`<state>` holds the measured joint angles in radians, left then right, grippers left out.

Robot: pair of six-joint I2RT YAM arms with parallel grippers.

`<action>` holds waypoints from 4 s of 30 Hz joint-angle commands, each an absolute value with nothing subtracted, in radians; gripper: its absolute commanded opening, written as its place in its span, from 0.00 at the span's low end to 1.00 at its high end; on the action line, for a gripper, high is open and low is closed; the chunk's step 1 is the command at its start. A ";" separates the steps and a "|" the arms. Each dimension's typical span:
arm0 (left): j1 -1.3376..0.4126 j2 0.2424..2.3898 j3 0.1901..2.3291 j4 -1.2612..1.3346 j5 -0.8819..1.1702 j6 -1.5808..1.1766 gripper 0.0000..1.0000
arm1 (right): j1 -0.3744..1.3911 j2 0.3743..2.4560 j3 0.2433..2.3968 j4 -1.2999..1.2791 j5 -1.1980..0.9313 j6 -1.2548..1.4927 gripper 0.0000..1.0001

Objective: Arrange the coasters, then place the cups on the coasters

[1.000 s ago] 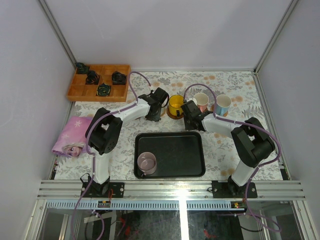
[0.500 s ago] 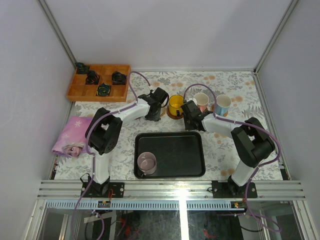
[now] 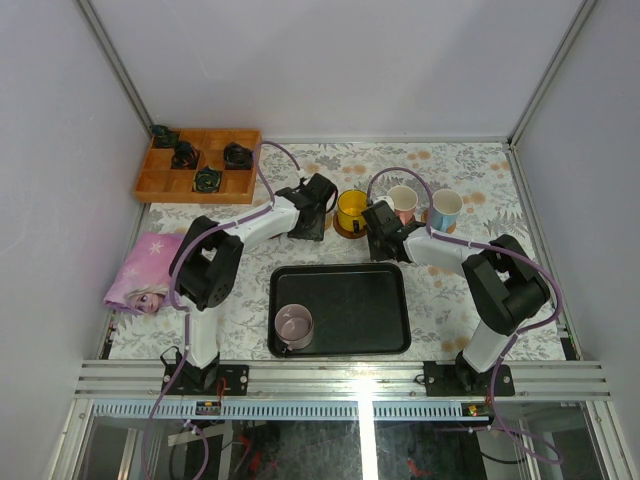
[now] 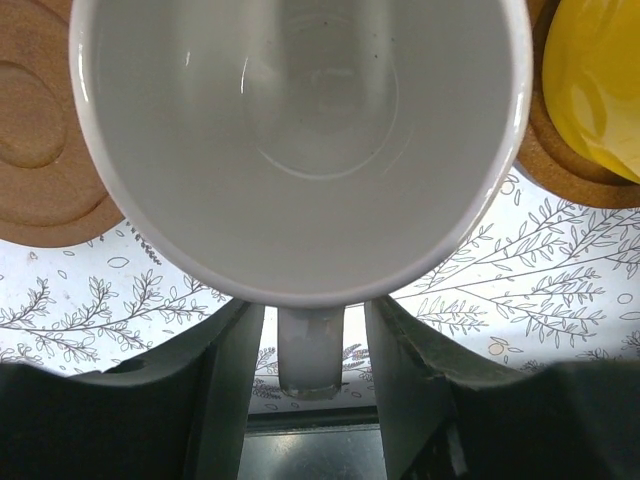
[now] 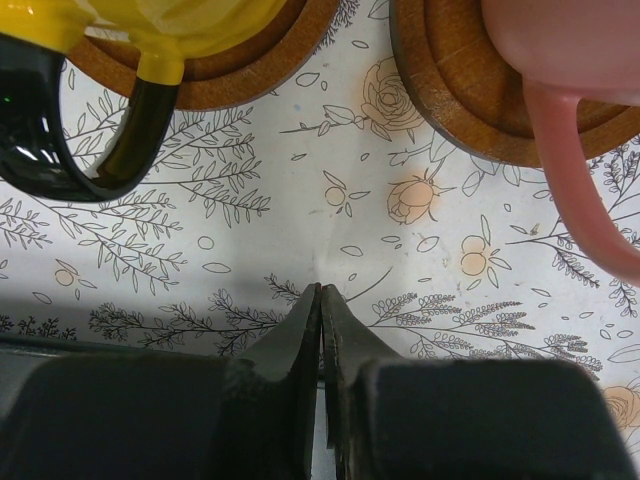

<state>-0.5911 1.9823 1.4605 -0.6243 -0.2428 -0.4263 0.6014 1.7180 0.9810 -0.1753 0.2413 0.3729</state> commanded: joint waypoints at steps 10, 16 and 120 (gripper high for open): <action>-0.601 1.897 1.437 -0.604 -0.209 -0.448 0.42 | 0.597 1.712 1.000 -0.192 0.229 0.363 0.06; -0.603 1.857 1.412 -0.615 -0.208 -0.456 0.43 | 0.597 1.697 0.991 -0.203 0.223 0.360 0.06; -1.238 1.084 0.737 -0.876 -0.196 -1.022 0.48 | 0.597 1.161 0.892 -0.707 0.417 0.489 0.78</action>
